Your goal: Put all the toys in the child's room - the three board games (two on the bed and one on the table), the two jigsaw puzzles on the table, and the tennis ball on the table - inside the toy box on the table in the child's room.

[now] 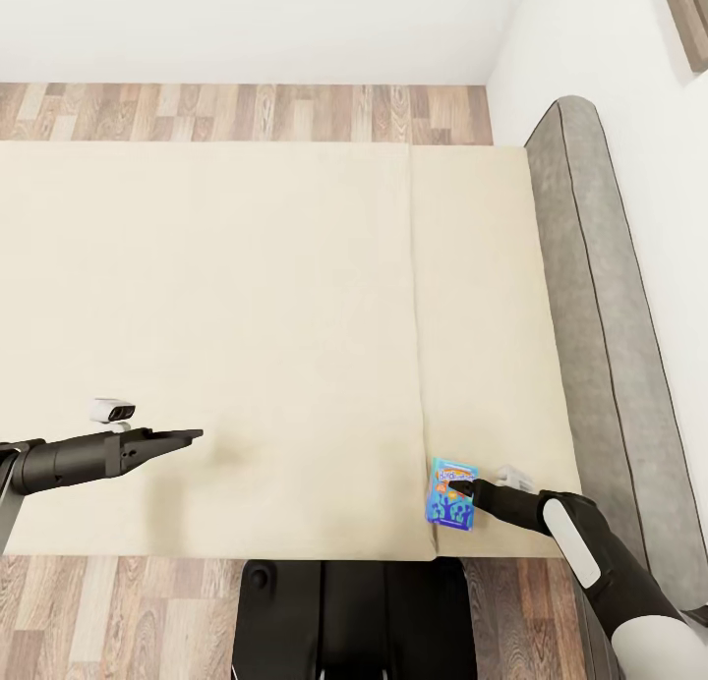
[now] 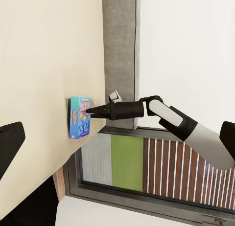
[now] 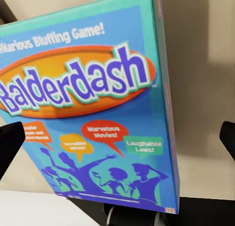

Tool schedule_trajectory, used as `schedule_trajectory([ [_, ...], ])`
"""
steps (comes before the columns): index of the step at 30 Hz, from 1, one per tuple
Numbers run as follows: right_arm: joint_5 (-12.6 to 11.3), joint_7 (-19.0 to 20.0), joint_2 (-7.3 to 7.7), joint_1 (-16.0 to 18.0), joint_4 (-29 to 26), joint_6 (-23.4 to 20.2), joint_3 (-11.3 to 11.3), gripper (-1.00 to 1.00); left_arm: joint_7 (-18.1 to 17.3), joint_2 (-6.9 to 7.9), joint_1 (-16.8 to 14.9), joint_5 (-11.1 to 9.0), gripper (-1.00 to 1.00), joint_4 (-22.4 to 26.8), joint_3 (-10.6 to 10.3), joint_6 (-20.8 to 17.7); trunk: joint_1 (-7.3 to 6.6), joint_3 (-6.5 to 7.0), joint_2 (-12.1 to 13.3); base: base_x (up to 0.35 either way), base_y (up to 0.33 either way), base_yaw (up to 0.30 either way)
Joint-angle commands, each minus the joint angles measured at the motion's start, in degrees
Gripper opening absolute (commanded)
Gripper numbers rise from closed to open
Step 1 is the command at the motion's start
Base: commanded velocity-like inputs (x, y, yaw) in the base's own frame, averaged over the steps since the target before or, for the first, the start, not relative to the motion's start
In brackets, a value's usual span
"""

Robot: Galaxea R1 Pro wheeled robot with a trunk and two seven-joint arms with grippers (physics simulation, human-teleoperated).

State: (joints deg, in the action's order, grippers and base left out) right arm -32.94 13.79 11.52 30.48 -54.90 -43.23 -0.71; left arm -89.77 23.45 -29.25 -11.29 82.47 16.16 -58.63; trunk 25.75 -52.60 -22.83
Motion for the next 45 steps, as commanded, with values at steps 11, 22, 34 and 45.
schedule_trajectory([
  [11, 0.1, 0.3, -0.01, 0.0, 0.0, -0.3, 0.0, 1.00, -0.2, 0.02, 0.0, 0.0, 1.00, 0.0, 0.0, -0.6, 0.03, -0.15, -0.1, 0.000, 0.000, 0.000],
  [22, 0.1, 0.3, -0.01, 0.0, 0.0, -0.3, 0.2, 1.00, -0.2, 0.02, 0.0, 0.0, 1.00, 0.1, 0.0, -0.6, 0.03, -0.91, -0.1, 0.000, 0.000, 0.000],
  [34, 0.1, 0.3, -0.01, 0.0, 0.0, -0.3, 0.3, 1.00, -0.2, 0.02, 0.0, 0.0, 1.00, 0.1, 0.0, -0.6, 0.03, -1.08, -0.1, 0.000, 0.000, 0.000],
  [45, 0.1, 0.3, -0.01, 0.0, 0.0, -0.3, 0.3, 1.00, -0.2, 0.02, 0.0, 0.0, 1.00, 0.1, 0.0, -0.6, 0.03, -1.09, -0.1, 0.000, 0.000, 0.000],
])
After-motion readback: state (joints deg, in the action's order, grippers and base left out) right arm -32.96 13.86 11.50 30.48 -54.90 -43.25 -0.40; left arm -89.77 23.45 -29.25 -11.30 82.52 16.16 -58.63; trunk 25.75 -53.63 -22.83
